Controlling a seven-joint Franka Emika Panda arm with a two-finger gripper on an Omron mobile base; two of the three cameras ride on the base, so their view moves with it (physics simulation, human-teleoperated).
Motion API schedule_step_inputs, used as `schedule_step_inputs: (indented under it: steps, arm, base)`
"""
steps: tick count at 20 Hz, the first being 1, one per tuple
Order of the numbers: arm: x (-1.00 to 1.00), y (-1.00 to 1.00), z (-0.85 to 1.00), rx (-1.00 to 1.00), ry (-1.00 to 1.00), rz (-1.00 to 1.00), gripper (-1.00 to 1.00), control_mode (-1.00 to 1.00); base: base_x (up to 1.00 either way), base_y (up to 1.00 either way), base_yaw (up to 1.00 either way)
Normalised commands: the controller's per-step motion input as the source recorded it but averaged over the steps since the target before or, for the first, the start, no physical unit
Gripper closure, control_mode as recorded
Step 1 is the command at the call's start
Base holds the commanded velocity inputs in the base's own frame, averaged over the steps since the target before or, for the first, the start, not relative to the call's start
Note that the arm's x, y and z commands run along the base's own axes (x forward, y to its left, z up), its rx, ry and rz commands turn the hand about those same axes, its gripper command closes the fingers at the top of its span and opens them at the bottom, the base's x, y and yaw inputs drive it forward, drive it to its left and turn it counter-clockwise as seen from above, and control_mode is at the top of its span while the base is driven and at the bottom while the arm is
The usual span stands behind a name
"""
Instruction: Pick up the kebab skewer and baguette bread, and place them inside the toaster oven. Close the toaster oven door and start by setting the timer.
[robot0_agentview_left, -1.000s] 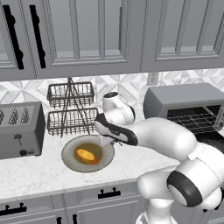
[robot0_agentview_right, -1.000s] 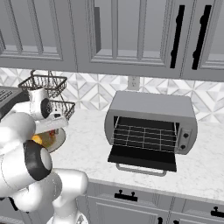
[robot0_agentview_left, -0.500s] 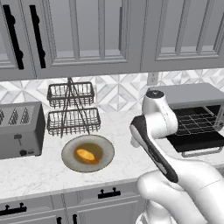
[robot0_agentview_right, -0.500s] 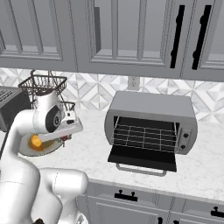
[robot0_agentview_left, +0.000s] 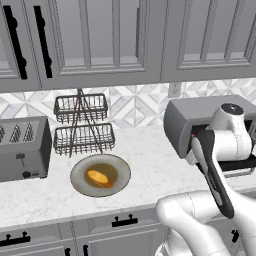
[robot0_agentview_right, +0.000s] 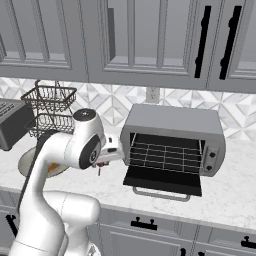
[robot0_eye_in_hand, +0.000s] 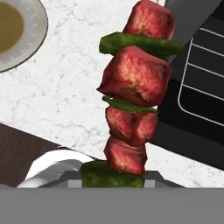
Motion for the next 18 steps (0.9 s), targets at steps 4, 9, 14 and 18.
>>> schedule_step_inputs:
  steps: [4, 9, 14, 18]
  arm:
    - [0.13, -0.94, 0.16, 0.10, 0.02, -0.13, 1.00, -1.00]
    - [0.34, -0.23, 0.00, 0.05, 0.01, -0.05, 1.00, -1.00]
    - [0.18, -0.31, -0.01, 0.03, 0.00, 0.00, 1.00, -1.00]
    - [0.12, -0.38, -0.08, 0.00, 0.02, 0.00, 1.00, -1.00]
  base:
    - [0.00, 0.00, 0.00]
    - [0.00, 0.00, 0.00]
    - [0.00, 0.00, 0.00]
    - [0.00, 0.00, 0.00]
